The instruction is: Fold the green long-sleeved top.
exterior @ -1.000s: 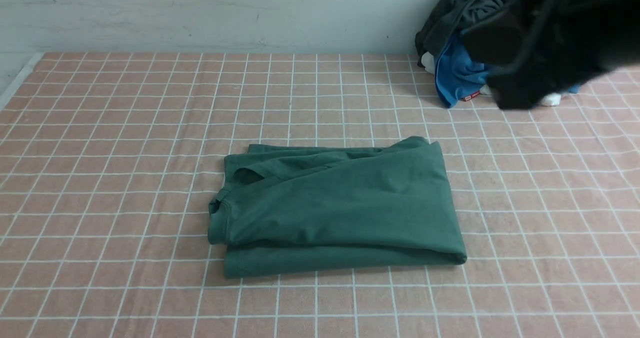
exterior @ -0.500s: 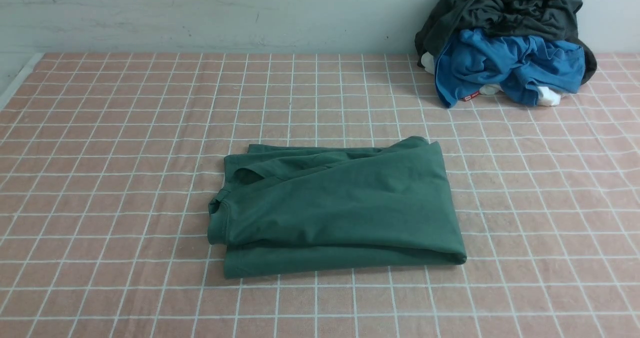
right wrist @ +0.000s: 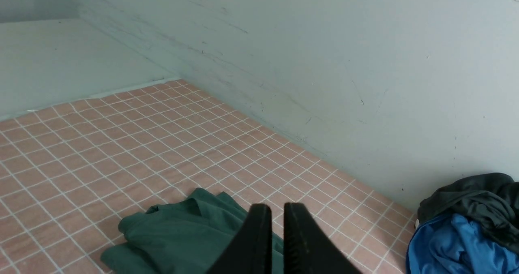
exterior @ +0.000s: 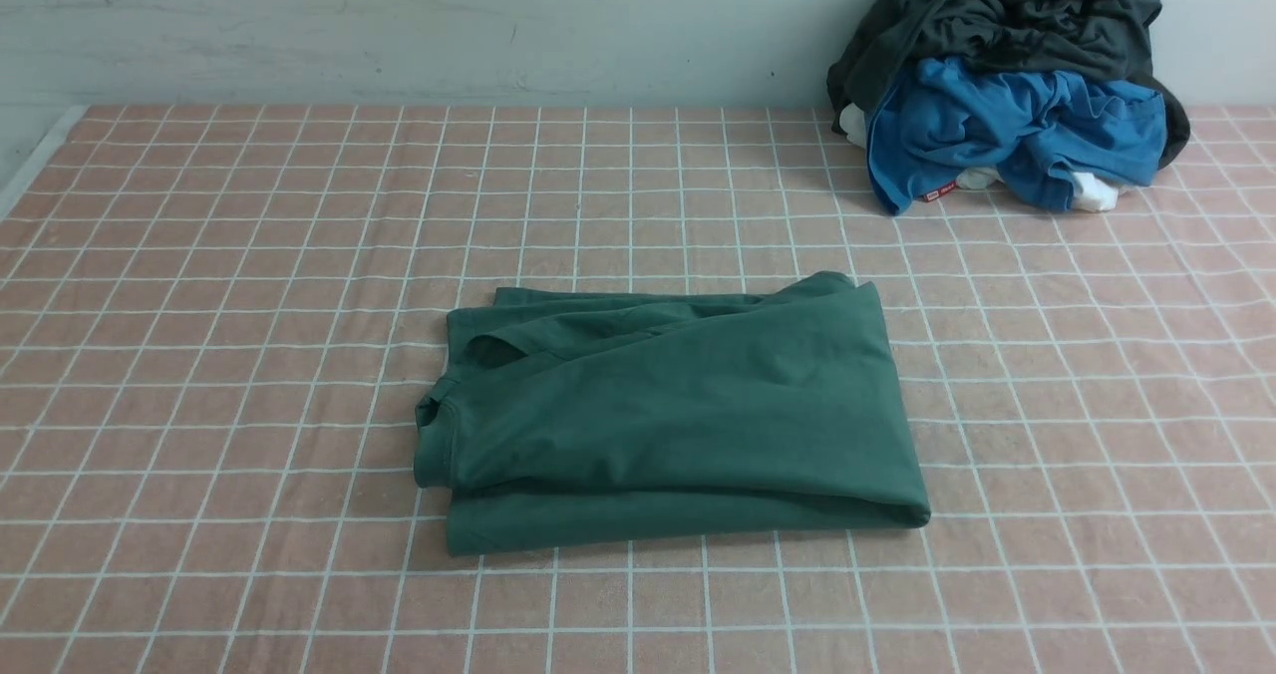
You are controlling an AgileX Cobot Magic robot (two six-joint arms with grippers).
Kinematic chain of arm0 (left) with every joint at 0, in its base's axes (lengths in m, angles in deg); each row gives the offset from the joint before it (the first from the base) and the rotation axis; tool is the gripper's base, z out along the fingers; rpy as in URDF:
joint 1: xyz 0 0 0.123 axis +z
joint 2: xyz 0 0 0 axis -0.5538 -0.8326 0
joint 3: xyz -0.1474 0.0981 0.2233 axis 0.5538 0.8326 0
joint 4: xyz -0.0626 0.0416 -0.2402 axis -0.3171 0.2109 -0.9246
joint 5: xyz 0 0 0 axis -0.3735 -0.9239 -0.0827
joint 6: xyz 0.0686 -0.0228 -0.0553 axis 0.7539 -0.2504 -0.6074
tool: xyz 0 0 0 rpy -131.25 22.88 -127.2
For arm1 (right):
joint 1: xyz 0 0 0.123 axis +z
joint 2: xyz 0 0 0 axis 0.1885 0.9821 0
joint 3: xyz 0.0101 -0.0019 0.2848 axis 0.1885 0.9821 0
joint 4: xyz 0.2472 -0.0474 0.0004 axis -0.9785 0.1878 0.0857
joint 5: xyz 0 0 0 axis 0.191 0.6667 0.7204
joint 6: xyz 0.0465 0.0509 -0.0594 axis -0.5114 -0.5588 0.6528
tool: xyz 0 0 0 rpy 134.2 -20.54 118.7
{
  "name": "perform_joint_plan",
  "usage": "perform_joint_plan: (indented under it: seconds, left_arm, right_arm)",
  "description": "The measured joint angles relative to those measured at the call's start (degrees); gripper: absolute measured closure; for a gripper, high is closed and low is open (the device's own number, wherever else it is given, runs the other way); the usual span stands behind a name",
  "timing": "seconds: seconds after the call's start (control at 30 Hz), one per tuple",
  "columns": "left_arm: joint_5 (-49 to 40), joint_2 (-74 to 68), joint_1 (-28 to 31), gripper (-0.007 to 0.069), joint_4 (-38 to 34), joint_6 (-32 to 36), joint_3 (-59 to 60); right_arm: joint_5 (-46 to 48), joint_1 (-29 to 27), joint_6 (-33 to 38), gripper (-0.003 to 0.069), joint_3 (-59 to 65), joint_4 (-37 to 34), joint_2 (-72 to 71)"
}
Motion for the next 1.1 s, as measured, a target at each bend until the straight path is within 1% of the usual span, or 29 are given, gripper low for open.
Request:
perform_joint_plan:
  seconds: [0.13, 0.23, 0.33, 0.5, 0.63, 0.67, 0.73, 0.8, 0.83, 0.87, 0.9, 0.97, 1.0, 1.03, 1.07, 1.1]
  left_arm:
    - [0.00, 0.00, 0.00, 0.0628, 0.00, 0.00, 0.00]
    - [0.00, 0.00, 0.00, 0.0628, 0.00, 0.00, 0.00]
    - [0.00, 0.00, 0.00, 0.0628, 0.00, 0.00, 0.00]
    - [0.00, 0.00, 0.00, 0.0628, 0.00, 0.00, 0.00]
    - [0.00, 0.00, 0.00, 0.0628, 0.18, 0.00, 0.00]
    - [0.00, 0.00, 0.00, 0.0628, 0.18, 0.00, 0.00]
    - [0.00, 0.00, 0.00, 0.0628, 0.18, 0.00, 0.00]
    - [0.00, 0.00, 0.00, 0.0628, 0.18, 0.00, 0.00]
    - [0.00, 0.00, 0.00, 0.0628, 0.18, 0.00, 0.00]
    - [0.00, 0.00, 0.00, 0.0628, 0.18, 0.00, 0.00]
    - [0.00, 0.00, 0.00, 0.0628, 0.18, 0.00, 0.00]
    - [0.00, 0.00, 0.00, 0.0628, 0.18, 0.00, 0.00]
    - [0.00, 0.00, 0.00, 0.0628, 0.18, 0.00, 0.00]
    - [0.00, 0.00, 0.00, 0.0628, 0.18, 0.00, 0.00]
    - [0.00, 0.00, 0.00, 0.0628, 0.18, 0.00, 0.00]
    - [0.00, 0.00, 0.00, 0.0628, 0.18, 0.00, 0.00]
  right_arm:
    - [0.16, 0.00, -0.05, 0.0614, 0.00, 0.39, 0.00]
    - [0.16, 0.00, -0.05, 0.0614, 0.00, 3.46, 0.00]
    - [-0.34, 0.00, -0.46, 0.0614, 0.18, 4.20, 0.00]
    - [-5.95, 0.00, -0.92, 0.0661, 5.03, 2.53, -1.28]
    - [-11.66, -1.36, -0.92, 0.0671, 13.13, 0.52, -4.66]
    - [-12.04, -1.52, -0.92, 0.0671, 13.60, 0.23, -5.16]
    - [-17.35, -4.55, -0.25, 0.0671, 20.83, -3.07, -9.12]
    - [-21.57, -7.00, 1.06, 0.0671, 25.04, -6.36, -12.53]
    - [-23.43, -8.79, 1.64, 0.0671, 27.11, -7.46, -14.20]
    - [-26.40, -11.67, 2.63, 0.0673, 31.12, -9.99, -17.15]
    - [-27.72, -13.02, 3.00, 0.0673, 32.53, -10.96, -18.42]
    - [-29.54, -17.48, 3.15, 0.0673, 36.47, -11.86, -22.48]
    - [-29.84, -20.77, 3.03, 0.0673, 38.52, -12.21, -24.32]
    - [-29.84, -22.49, 2.65, 0.0673, 40.14, -12.29, -25.34]
    - [-29.37, -25.96, 1.77, 0.0673, 42.10, -12.35, -27.51]
    - [-28.79, -28.28, 1.06, 0.0673, 43.96, -12.28, -28.37]
